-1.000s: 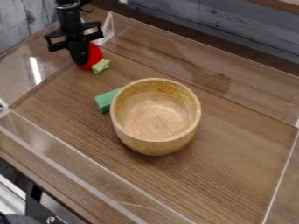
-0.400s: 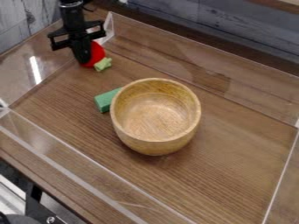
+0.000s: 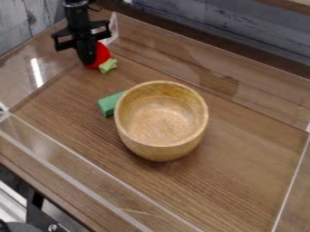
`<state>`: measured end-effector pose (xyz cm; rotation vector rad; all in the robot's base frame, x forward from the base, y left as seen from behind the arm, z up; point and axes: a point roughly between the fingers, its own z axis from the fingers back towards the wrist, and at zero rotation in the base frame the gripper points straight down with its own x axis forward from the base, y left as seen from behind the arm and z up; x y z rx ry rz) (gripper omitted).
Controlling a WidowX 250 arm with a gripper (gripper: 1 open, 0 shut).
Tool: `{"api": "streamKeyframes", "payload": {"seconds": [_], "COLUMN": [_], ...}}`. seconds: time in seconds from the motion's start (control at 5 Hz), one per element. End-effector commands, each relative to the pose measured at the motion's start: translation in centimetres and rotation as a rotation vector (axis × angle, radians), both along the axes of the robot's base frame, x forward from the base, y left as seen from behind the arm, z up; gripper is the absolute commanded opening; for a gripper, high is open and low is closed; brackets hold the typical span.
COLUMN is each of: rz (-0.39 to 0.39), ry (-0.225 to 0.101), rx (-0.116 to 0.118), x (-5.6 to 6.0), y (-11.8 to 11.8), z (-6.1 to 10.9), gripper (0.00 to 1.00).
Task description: Move the red object to the right side of the table
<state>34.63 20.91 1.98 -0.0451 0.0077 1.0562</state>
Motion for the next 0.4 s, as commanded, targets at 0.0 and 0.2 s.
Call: {"api": "streamKeyframes", "payload": {"seconds": [0.0, 0.2], "rz": [-0.021, -0.045], "ry": [0.0, -0.006], "rx": [-0.024, -0.048], "x": [0.3, 0.4], "y": [-1.0, -1.4], "z": [1.0, 2.9], "gripper": [0.0, 0.0]}}
